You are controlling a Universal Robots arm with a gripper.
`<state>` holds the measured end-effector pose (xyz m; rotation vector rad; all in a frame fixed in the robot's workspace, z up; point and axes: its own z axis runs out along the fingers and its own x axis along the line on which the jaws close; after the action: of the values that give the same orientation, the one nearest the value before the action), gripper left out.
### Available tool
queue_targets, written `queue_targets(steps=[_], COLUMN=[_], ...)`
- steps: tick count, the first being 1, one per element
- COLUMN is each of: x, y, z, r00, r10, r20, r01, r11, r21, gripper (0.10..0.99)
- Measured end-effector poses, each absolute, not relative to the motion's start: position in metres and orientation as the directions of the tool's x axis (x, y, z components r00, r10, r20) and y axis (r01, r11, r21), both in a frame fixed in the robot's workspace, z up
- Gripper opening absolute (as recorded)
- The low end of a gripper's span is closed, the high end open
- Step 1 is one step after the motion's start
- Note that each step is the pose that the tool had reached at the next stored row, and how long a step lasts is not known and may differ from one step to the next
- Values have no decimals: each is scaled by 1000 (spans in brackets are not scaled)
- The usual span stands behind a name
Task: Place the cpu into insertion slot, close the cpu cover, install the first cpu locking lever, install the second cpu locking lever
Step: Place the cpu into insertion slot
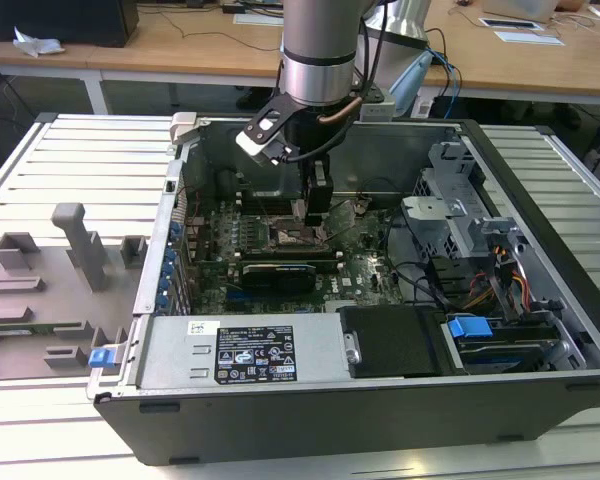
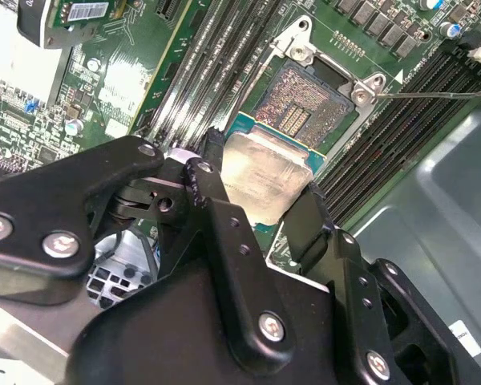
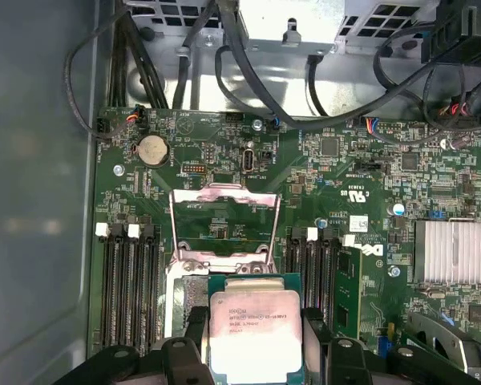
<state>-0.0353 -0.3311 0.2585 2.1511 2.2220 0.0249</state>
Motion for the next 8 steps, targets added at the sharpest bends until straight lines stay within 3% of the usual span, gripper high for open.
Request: queue_targets(steps=[8], x=[-37], y=[-331], z=[252], r00=[-32], r10=[999], r20=[-24], r01=[998], r11=[33], r21=[46], gripper=[545])
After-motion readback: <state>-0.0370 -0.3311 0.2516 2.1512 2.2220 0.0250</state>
